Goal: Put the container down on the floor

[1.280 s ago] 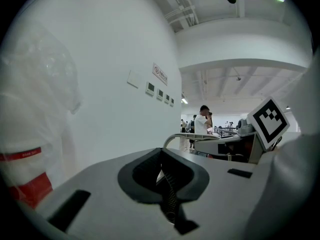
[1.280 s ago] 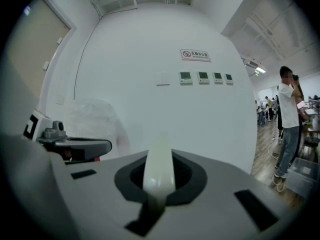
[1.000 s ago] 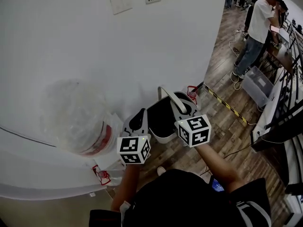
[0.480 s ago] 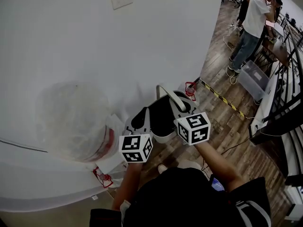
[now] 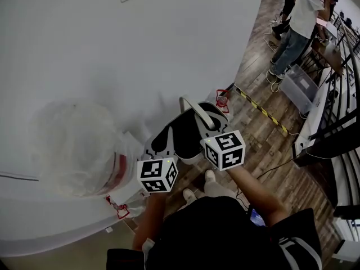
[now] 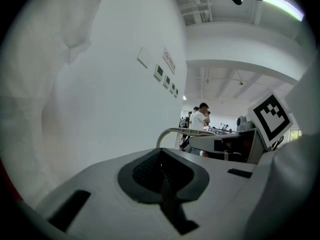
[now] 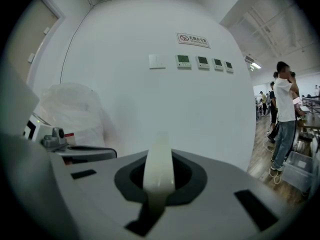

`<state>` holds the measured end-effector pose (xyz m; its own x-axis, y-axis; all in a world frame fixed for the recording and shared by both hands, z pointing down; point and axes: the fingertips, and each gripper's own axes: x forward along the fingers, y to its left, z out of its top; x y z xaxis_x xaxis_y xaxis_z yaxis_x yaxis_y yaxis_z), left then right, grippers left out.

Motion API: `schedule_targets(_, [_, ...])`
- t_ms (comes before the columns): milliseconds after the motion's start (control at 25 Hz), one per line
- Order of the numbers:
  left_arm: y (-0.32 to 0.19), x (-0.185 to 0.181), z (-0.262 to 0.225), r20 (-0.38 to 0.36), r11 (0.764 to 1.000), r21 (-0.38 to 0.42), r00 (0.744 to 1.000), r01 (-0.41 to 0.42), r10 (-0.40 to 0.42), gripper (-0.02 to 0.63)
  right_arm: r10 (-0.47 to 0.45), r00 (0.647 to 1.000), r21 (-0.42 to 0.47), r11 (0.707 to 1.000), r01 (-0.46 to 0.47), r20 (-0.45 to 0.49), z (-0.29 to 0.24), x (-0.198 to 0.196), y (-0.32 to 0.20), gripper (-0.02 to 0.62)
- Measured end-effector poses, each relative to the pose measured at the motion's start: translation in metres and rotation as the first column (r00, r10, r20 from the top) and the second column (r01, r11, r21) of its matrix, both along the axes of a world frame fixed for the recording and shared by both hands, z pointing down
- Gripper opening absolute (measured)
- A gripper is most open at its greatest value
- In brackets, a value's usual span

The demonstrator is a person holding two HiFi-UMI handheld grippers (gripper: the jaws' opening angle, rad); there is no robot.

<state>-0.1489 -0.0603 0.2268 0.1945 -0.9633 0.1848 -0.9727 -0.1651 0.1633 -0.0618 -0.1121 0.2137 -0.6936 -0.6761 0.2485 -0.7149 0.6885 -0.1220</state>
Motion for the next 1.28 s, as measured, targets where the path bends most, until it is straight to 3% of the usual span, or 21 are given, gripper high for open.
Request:
schedule_targets(800, [-0.051,-0.008,0.083,-0.084,0.990,-0.134,0.995,0.039,-0.051,0.018,-0.061,0.991,-0.147,0.988,0.043,-0.121,0.097,-0.020,-0.058,0.029])
schedule_targets(1280, [-0.071,-0.009,0.155,-0.113,0.963,-0.257,0.987,0.086,-0.118,0.018,-0.109,0.975,-0.244,0.968,0.060,-0.194,0.172,-0.019,-0.078,0.029])
